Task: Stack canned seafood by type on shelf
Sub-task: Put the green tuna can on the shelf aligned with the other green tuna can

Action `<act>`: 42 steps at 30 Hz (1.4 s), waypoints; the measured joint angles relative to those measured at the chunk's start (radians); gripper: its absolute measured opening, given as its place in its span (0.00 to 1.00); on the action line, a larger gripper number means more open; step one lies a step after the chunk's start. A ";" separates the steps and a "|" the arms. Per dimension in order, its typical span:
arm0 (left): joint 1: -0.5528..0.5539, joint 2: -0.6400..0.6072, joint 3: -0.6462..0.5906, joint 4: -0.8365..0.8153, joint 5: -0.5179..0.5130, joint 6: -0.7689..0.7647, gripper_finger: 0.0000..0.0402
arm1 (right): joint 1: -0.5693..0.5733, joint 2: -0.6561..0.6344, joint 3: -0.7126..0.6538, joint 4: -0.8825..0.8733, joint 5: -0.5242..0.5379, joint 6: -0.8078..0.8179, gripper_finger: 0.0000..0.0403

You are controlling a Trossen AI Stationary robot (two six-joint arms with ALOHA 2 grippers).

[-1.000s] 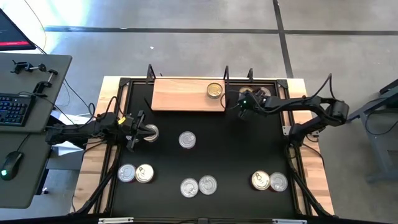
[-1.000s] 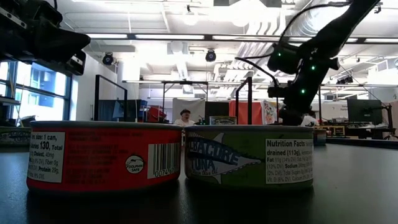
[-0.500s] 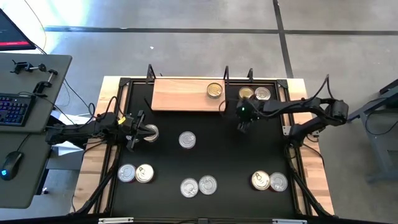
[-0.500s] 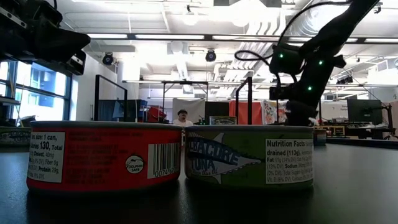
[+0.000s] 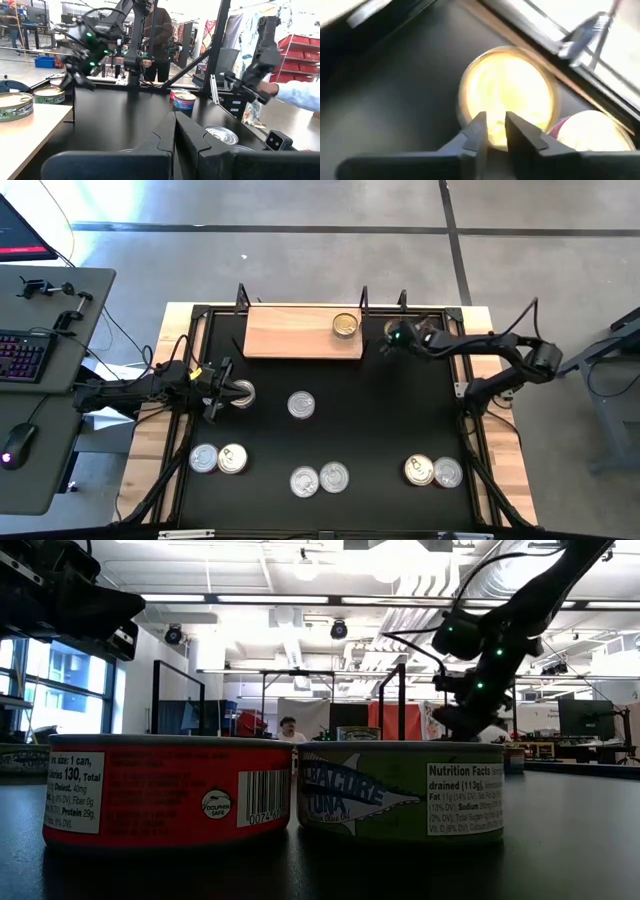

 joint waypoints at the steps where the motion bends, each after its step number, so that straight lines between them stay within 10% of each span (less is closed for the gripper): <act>1: 0.000 0.000 0.000 0.000 0.000 0.000 0.00 | -0.026 0.000 0.000 0.021 -0.006 0.022 0.10; 9: 0.000 0.000 0.000 0.000 0.000 0.000 0.00 | -0.150 0.080 0.006 0.064 -0.109 0.106 0.02; 19: 0.000 0.000 0.000 0.000 0.000 -0.001 0.00 | -0.016 0.036 0.008 -0.150 -0.173 0.238 0.00; 30: 0.000 0.000 0.000 -0.001 0.000 -0.008 0.00 | 0.420 -0.057 0.000 -0.297 -0.284 0.603 0.00; 42: 0.000 0.000 0.000 0.001 0.000 -0.008 0.00 | 0.822 0.133 -0.002 0.115 0.007 0.780 0.00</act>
